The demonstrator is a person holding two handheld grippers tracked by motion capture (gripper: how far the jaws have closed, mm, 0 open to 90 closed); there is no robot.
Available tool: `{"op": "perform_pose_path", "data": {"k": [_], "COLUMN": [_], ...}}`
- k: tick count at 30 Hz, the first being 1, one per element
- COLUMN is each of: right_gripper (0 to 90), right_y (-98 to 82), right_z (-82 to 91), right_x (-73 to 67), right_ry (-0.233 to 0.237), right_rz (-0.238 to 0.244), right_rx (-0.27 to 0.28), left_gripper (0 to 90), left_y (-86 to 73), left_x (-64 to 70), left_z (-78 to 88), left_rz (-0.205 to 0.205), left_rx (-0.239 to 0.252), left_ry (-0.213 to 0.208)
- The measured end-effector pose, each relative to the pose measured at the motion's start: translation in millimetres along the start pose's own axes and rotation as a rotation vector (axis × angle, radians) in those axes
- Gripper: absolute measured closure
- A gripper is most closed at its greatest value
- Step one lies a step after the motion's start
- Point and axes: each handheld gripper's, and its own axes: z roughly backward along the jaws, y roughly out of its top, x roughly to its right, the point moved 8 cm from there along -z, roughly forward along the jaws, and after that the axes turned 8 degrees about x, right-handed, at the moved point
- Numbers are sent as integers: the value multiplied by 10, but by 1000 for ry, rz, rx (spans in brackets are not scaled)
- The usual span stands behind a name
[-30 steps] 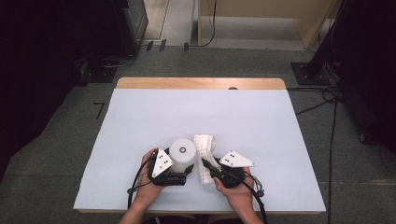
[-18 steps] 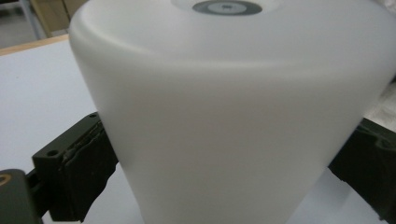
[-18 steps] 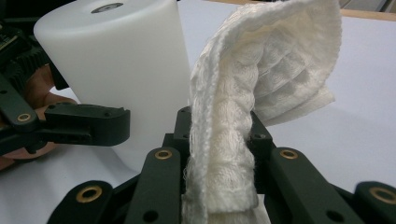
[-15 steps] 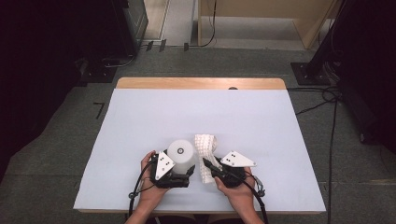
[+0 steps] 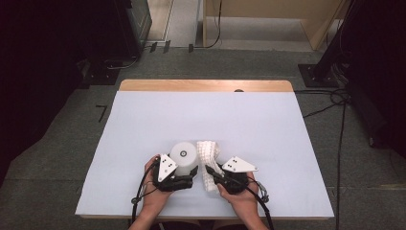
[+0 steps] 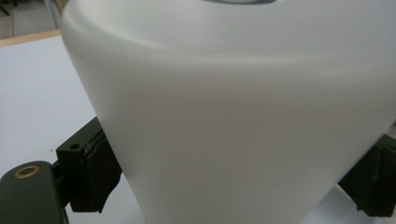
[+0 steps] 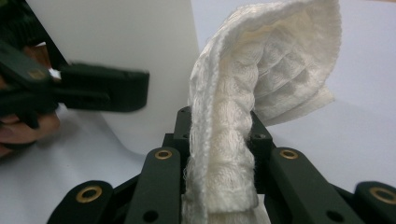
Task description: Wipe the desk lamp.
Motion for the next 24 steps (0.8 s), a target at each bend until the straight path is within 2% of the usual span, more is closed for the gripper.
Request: {"op": "perform_pose_path", "data": {"k": [2, 5, 11, 13, 16, 19, 24], "right_gripper": [734, 735, 736, 736, 736, 736, 734], "right_y": [-29, -25, 129, 195, 259, 222, 58], "right_z": [-22, -29, 60, 102, 142, 119, 22], "right_x": [-25, -63, -74, -74, -86, -92, -78], "right_ry": [8, 17, 21, 18, 24, 30, 39], "right_rz": [6, 5, 6, 11, 16, 18, -1], "right_rx": [-13, -7, 55, 76, 101, 86, 16], "left_gripper": [84, 84, 84, 84, 84, 84, 84], "left_y": [46, 44, -17, -29, -18, 28, 113], "left_x": [9, 19, 108, 123, 111, 76, 20], "left_z": [23, 21, -22, -31, -26, 1, 54], "left_rz": [12, 0, -23, -35, -28, -17, -7], "left_rx": [23, 19, -11, -15, -13, 1, 30], "left_ry": [-18, -34, -68, -71, -70, -65, -64]}}
